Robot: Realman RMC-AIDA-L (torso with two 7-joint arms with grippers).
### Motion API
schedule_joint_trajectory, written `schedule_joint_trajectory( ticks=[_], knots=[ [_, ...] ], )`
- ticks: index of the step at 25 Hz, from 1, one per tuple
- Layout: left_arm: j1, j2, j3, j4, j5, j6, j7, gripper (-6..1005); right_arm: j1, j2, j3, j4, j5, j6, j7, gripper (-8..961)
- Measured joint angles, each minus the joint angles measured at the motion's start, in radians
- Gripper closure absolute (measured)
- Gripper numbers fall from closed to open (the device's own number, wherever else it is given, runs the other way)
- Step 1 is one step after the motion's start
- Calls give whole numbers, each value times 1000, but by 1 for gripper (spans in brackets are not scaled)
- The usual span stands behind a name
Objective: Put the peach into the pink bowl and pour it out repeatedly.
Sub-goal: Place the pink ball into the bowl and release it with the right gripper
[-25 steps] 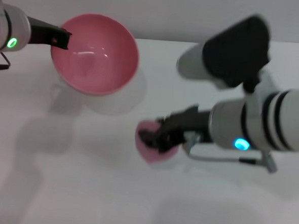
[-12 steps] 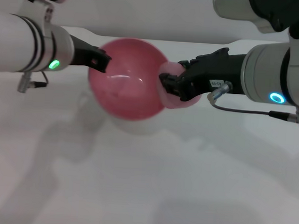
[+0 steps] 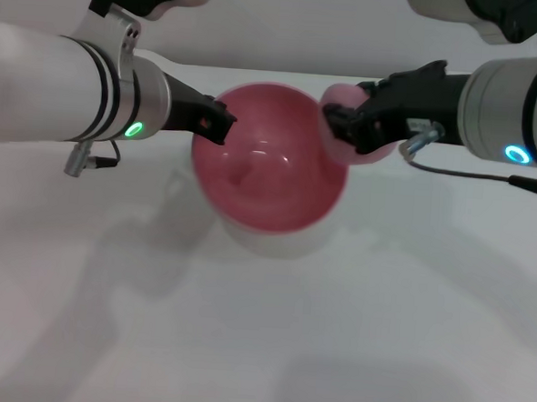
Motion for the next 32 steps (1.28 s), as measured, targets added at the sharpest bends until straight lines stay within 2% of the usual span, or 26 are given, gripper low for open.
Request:
schedule_joint_trajectory(
  ticks=[6,12,22,32],
  knots=[
    [-1,0,12,-7,-24,4,-1,954,-39,0,-8,-8,-17,-60,-3,593],
    [-1,0,28,-8,-36,15,-1,955,-50,1,-8,-9,-18,-91,-3,429],
    [7,2,33,-8,-78,44,-1,955,-34,1,-13,-39,-8,-127,-4,357],
    [-2,2,33,-6,-83,47,7,954,-19,1,-68,-63,-10,-142,-33,269]
  ],
)
